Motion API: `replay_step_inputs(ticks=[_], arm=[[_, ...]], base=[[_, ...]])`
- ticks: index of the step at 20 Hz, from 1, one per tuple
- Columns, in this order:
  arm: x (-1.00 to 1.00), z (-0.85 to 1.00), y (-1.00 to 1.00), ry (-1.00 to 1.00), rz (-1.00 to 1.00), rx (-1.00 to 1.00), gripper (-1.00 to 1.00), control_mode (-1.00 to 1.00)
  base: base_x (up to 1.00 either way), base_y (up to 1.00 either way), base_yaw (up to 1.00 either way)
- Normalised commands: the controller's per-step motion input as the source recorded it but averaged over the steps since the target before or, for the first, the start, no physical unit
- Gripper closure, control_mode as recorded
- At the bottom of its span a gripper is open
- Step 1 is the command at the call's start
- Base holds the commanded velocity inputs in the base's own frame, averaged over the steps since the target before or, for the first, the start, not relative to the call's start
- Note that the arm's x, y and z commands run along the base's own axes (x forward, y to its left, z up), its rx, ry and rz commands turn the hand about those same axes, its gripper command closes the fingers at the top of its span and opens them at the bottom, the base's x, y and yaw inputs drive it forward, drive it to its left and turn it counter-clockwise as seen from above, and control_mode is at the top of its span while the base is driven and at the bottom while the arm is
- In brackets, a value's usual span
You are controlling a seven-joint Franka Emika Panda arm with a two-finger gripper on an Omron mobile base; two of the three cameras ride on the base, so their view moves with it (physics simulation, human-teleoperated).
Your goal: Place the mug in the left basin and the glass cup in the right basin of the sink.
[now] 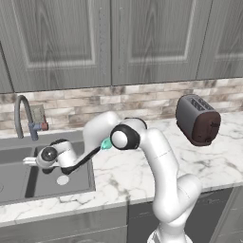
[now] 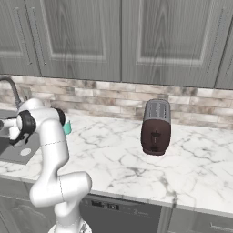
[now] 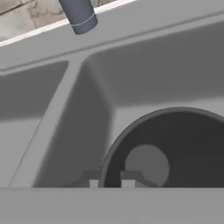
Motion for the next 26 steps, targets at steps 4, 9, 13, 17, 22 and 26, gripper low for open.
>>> replay_step_inputs(ticks=[4,9,13,17,22,26], arm=[[0.00,-0.20,0.30,0.10,-0.01,0.00,1.00,-1.00],[0.00,-0.27,0.23,0.12,-0.01,-0.02,-1.00,-1.00],[-0.04,-0.07,0.05,0.04,0.00,-0.02,-1.00,-1.00],[-0.21,0.14,-0.01,0.00,0.00,0.00,-1.00,-1.00],[-0.25,0.31,-0.07,0.00,0.00,0.00,-1.00,-1.00],[-0.23,0.37,-0.06,-0.01,0.00,0.00,-1.00,-1.00]], base=[[0.00,0.00,0.00],[0.00,0.00,0.00],[0.00,0.00,0.00],[0.00,0.00,0.00],[0.00,0.00,0.00],[0.00,0.00,0.00]])
